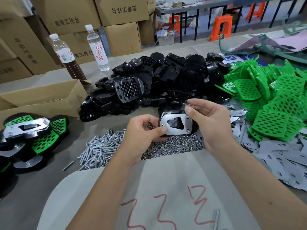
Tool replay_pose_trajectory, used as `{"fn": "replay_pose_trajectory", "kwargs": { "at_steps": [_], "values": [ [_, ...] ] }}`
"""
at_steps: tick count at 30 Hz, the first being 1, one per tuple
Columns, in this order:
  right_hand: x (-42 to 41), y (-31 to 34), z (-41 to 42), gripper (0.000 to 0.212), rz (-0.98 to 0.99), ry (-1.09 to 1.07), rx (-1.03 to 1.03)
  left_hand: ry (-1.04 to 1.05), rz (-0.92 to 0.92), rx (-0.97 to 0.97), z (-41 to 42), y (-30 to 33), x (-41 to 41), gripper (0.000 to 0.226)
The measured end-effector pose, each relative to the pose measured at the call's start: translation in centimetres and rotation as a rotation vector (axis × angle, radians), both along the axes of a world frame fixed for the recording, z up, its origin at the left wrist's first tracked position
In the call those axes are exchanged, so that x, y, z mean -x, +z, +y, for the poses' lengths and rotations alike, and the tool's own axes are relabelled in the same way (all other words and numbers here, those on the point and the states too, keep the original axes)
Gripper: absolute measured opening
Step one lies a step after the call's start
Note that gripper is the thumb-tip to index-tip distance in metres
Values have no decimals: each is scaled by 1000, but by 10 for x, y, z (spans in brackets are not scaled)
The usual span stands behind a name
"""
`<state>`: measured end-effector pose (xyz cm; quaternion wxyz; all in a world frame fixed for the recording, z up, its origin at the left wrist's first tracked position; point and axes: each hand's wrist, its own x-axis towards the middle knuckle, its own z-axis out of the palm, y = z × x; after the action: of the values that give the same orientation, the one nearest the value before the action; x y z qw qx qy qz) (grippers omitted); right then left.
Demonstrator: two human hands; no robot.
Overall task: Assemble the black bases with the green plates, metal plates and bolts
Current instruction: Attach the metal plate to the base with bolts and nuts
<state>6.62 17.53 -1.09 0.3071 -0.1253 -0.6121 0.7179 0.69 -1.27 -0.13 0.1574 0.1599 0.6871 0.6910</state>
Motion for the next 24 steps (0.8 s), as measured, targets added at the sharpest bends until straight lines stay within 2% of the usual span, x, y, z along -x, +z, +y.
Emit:
{"fn": "replay_pose_trajectory", "kwargs": {
  "at_steps": [4, 7, 10, 13, 24],
  "values": [
    [0, -1, -4, 19, 21, -153, -142, 43, -53, -42, 3, -1, -1, 9],
    [-4, 2, -5, 20, 82, -250, -295, 154, -130, -114, 6, -3, 0, 6],
    [-7, 4, -12, 18, 113, -204, -374, 250, -140, -124, 9, -5, 1, 16],
    [-7, 3, -25, 17, 119, -140, -489, 267, -114, -106, 11, -4, -2, 13],
    [-5, 1, -34, 19, 36, -13, -681, 197, -104, -93, 11, -1, -7, 16]
  ]
}}
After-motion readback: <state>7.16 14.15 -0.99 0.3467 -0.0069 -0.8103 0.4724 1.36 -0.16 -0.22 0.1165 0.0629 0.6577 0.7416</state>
